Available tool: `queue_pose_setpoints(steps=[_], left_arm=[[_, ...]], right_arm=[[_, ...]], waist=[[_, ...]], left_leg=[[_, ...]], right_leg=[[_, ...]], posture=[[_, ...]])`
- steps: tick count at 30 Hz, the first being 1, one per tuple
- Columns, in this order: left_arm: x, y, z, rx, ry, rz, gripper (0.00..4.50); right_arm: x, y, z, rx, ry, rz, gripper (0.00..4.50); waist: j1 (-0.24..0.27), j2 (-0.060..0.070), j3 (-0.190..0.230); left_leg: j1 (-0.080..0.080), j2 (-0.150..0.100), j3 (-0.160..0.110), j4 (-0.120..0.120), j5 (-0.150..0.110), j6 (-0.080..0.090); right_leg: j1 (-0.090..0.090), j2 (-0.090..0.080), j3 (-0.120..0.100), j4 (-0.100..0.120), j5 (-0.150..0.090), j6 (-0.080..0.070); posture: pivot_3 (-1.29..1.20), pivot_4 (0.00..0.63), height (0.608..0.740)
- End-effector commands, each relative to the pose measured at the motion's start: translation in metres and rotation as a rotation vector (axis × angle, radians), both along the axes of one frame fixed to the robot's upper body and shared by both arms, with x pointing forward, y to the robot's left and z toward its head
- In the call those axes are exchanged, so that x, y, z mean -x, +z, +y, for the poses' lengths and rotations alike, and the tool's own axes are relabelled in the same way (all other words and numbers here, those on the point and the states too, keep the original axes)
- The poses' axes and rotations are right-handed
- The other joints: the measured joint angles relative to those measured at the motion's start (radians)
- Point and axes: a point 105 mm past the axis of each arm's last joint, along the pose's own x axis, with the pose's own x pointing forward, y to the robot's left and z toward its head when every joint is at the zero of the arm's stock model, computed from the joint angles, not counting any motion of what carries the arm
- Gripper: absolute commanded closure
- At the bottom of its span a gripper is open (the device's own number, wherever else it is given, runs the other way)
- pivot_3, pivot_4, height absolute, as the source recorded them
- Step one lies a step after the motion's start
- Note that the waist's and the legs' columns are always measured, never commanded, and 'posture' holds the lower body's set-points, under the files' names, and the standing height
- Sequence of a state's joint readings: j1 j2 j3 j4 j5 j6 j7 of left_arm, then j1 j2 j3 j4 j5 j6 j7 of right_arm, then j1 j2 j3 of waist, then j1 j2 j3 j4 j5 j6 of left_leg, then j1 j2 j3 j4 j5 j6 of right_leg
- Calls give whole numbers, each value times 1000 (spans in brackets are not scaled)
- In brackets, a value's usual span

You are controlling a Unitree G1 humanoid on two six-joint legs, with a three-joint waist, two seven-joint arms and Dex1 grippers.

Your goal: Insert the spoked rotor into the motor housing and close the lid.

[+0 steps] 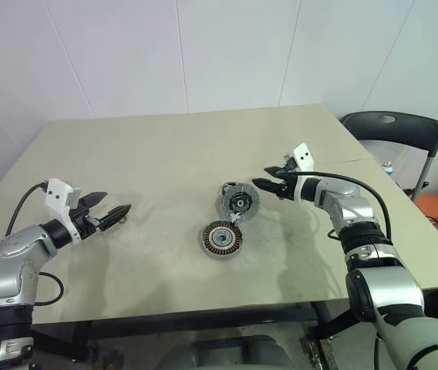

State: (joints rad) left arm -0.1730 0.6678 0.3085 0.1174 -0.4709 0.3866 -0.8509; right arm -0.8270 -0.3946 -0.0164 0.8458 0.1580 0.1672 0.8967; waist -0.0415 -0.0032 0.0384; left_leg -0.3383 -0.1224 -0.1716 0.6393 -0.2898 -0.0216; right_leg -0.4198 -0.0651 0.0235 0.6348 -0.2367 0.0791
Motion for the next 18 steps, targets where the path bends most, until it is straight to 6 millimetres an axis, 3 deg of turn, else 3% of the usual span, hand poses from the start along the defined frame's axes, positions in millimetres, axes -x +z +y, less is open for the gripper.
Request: queue_pose_setpoints(steps=[1,18], left_arm=[[-3,16,1,-3,-6,-51,26],[-5,18,6,-11,-6,-54,26]], right_arm=[[-9,19,-6,3,-44,-76,1362],[-8,18,-9,-16,-46,-74,1362]], waist=[[0,0,0],[0,0,0]], left_leg=[[0,0,0,0,0,0],[0,1,1,0,0,0]], right_leg=[[0,0,0,0,0,0],[-1,1,2,0,0,0]], posture=[[0,0,740],[0,0,740]])
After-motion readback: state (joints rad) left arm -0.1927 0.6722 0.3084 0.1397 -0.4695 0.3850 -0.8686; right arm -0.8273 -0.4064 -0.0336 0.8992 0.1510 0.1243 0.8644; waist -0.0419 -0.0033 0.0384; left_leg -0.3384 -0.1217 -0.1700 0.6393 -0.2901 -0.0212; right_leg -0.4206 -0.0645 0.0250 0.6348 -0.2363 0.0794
